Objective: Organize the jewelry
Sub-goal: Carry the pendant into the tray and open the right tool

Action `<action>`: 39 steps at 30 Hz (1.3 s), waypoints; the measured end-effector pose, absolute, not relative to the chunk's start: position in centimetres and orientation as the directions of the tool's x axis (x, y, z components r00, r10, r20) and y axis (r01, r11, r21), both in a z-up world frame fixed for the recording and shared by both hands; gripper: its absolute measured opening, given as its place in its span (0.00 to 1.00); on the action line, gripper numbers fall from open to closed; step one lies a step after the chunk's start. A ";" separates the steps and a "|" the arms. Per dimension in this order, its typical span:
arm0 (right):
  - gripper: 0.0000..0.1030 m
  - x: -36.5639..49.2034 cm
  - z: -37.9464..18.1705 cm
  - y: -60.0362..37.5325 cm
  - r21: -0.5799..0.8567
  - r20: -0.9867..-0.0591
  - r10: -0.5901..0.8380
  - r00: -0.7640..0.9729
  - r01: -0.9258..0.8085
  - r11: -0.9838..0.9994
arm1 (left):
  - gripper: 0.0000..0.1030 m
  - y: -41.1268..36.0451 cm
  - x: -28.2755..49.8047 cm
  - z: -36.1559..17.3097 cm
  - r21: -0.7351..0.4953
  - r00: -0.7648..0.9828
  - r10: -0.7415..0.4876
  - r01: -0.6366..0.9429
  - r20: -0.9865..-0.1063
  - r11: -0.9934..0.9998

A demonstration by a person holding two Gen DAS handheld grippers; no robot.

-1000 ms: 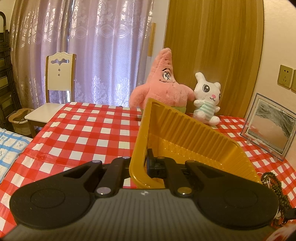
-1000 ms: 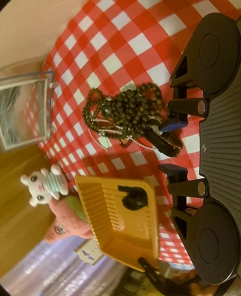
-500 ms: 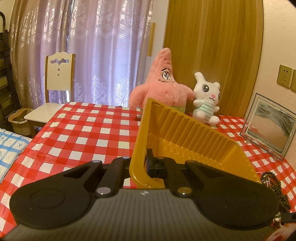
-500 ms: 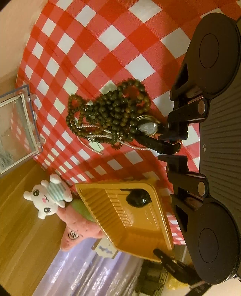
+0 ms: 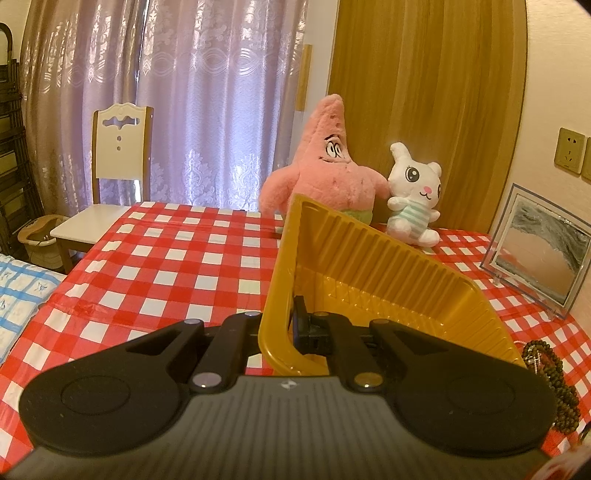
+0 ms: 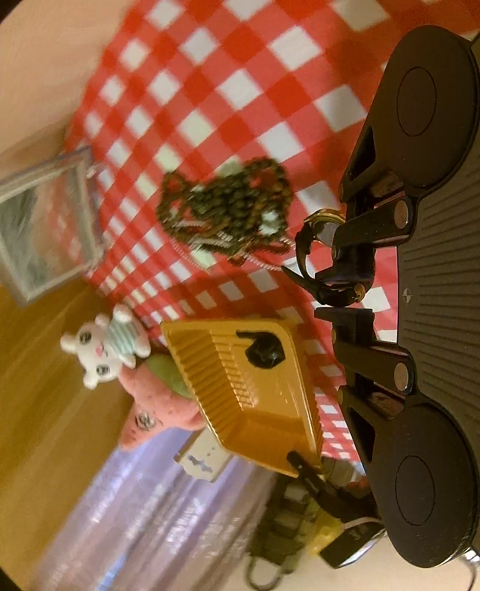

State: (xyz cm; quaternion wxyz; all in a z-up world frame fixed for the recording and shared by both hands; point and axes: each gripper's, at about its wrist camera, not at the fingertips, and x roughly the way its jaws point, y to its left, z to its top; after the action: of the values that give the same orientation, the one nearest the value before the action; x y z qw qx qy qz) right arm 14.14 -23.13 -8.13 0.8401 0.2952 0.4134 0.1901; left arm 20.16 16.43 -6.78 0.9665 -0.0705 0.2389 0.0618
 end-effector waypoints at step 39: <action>0.24 24.3 -9.0 -1.9 0.213 -0.669 0.564 0.484 -0.603 0.769 | 0.05 16.7 19.8 -7.1 -0.130 0.872 0.078 -0.160 -0.483 0.979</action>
State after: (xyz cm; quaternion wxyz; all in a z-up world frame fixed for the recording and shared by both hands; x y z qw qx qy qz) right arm 24.32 -1.92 -9.04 0.8611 -0.0254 0.3782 0.3389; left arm 19.75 16.71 -7.06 0.9639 -0.0832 0.2454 0.0617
